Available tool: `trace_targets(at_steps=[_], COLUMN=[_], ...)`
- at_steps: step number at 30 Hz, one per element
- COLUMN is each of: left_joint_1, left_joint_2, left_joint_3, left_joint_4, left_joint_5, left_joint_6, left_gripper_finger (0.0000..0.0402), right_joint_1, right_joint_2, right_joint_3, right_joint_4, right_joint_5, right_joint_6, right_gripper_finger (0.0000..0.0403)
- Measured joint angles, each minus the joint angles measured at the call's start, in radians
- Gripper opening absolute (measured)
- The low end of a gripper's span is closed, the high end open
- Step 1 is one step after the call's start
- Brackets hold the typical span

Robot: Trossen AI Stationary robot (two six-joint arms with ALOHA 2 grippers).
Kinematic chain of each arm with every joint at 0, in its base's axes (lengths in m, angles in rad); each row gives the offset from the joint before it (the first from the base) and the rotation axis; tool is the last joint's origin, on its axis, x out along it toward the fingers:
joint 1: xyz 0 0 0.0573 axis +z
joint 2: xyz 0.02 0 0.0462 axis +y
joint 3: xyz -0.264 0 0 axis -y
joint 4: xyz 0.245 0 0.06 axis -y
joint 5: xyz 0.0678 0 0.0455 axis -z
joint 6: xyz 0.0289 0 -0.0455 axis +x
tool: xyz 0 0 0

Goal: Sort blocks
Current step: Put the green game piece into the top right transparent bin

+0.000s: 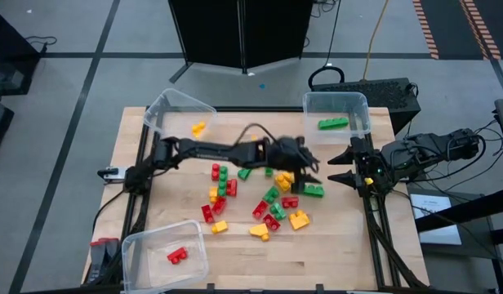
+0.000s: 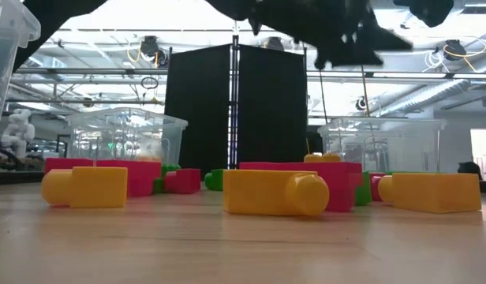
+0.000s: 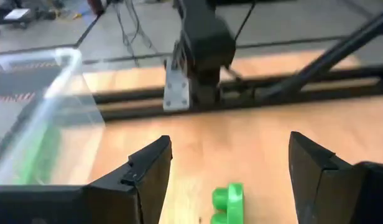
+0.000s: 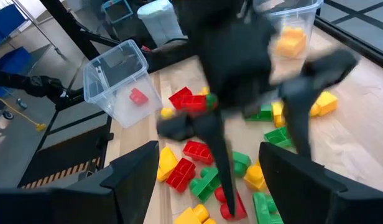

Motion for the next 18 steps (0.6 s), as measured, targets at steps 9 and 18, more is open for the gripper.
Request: trace_targets(at_steps=[9,18], left_joint_1=[-0.012,-0.029], left_joint_2=[0.081,0.146], left_joint_3=[-0.001,-0.002], left_joint_4=[-0.019,-0.092], left_joint_5=[-0.061,-0.060], left_joint_6=[0.031,0.049], left_gripper_finger=[0.0219,0.0219], right_joint_1=[0.000,0.000], right_joint_2=[0.003,0.004], right_joint_3=[0.000,0.000], right_joint_4=[0.000,-0.008], right_joint_5=[0.000,0.000], right_joint_6=[0.022,0.018], right_gripper_finger=[0.0272,0.0272])
